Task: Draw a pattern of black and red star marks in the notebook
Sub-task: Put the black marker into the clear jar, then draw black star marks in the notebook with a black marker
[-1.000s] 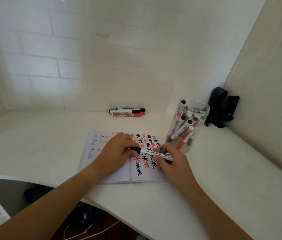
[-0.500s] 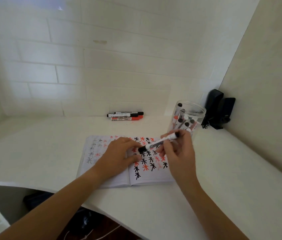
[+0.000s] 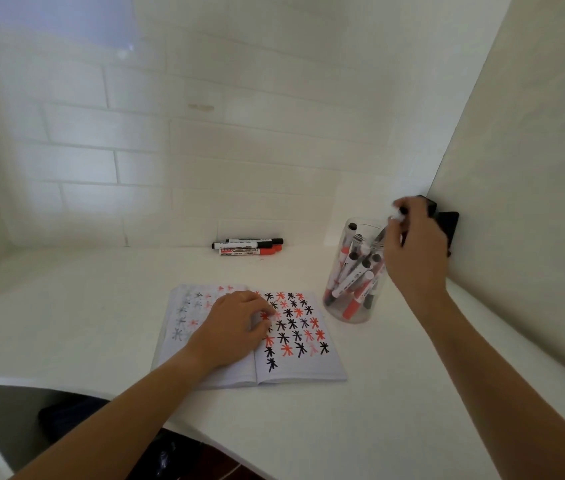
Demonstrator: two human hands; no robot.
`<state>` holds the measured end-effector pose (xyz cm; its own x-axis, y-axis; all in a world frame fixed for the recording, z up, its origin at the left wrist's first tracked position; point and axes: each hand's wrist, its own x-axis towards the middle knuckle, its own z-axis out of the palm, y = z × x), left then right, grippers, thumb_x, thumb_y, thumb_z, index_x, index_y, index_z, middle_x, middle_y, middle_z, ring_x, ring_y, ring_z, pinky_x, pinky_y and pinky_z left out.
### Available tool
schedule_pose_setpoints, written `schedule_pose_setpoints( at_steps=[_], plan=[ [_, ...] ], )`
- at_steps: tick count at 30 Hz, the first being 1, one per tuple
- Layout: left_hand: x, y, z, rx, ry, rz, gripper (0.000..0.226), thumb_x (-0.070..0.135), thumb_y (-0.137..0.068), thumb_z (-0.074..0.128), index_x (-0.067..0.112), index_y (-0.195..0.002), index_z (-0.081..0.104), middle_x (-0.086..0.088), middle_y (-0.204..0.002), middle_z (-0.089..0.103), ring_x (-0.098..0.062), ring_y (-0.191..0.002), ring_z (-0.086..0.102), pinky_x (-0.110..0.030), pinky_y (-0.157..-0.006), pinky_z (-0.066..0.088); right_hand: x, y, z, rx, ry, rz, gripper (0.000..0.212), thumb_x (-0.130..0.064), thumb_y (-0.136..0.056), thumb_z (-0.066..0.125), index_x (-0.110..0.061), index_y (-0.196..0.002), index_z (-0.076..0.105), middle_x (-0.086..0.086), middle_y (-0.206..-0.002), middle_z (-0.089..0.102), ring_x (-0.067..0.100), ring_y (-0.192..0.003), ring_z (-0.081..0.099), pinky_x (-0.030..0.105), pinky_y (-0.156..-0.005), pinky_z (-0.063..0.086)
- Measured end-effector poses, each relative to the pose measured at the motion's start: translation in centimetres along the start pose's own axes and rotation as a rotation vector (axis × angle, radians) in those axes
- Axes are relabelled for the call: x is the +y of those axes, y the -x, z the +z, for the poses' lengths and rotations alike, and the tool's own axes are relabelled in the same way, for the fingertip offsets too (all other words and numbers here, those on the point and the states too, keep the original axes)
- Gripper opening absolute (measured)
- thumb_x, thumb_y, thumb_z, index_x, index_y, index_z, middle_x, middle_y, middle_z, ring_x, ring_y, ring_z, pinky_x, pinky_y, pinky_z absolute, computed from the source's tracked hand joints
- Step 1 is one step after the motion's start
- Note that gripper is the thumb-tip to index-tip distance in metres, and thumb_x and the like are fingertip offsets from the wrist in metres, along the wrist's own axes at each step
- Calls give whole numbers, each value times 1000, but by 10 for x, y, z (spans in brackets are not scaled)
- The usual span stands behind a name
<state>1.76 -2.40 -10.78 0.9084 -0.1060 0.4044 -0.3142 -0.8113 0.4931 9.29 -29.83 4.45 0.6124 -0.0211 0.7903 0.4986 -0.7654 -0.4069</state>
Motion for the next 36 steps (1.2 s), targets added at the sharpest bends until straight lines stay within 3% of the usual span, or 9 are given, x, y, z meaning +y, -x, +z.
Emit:
schedule_pose_setpoints(
  at_steps=[4,6,7,10,13,16,21,30,36],
  plan=[
    [1,1,-1,-2,-9,6,31,46,-94,49,37,-117,67,16,-120,62,-4,-114,53,-42,-108,41,9,8,16,-216,135,-35,49,-31,-108,41,-26,-59,39,-9,-57,43,25,-65,53,41,-63,48],
    [0,1,-1,-4,-8,9,31,46,-94,49,37,-118,67,16,-120,62,-5,-115,53,-42,-108,41,9,12,16,-229,91,-40,46,-37,-107,37,-32,-61,40,-12,-61,46,25,-72,52,37,-66,44],
    [0,1,-1,-6,-6,8,31,45,-94,49,36,-118,67,16,-120,62,-5,-115,53,-41,-108,41,10,14,16,-221,74,-36,41,-39,-105,38,-31,-69,55,-9,-70,58,26,-80,58,38,-71,48],
    [-1,1,-1,5,5,7,31,43,-95,50,35,-118,68,16,-120,62,-5,-114,53,-39,-107,41,6,31,15,-34,95,-92,26,-22,-100,53,-10,-117,69,10,-115,70,31,-112,62,49,-97,50],
    [-3,1,1,18,2,11,27,41,-96,53,36,-118,68,17,-120,61,-4,-114,53,-38,-107,41,-15,61,17,105,37,-317,22,-3,-90,55,-2,-108,68,13,-110,66,30,-107,58,41,-94,48],
    [-2,0,2,19,-4,18,31,44,-94,49,34,-117,68,15,-119,62,-5,-112,54,-37,-105,44,-29,100,41,-129,-73,-421,19,-7,-91,50,-6,-98,68,5,-100,64,21,-96,58,36,-86,52],
    [-4,-3,-2,28,-27,30,24,31,-96,59,27,-118,70,7,-123,63,-10,-117,54,-29,-105,41,-9,136,86,-608,-27,-273,34,-28,-92,38,-15,-105,67,-2,-104,61,17,-95,56,38,-84,52],
    [-30,-56,-4,142,-208,-157,35,25,-93,60,24,-128,60,0,-134,54,-20,-125,46,-40,-103,39,0,139,93,-594,-91,-201,17,-19,-93,52,-21,-104,65,-10,-103,58,9,-93,51,19,-80,42],
    [-60,-100,-11,81,-320,-255,70,29,-96,54,22,-158,22,-4,-166,15,-22,-153,12,-46,-121,16,3,136,100,-600,-134,-187,18,-10,-91,60,-26,-99,61,-17,-102,53,3,-94,44,15,-80,39]
  ],
)
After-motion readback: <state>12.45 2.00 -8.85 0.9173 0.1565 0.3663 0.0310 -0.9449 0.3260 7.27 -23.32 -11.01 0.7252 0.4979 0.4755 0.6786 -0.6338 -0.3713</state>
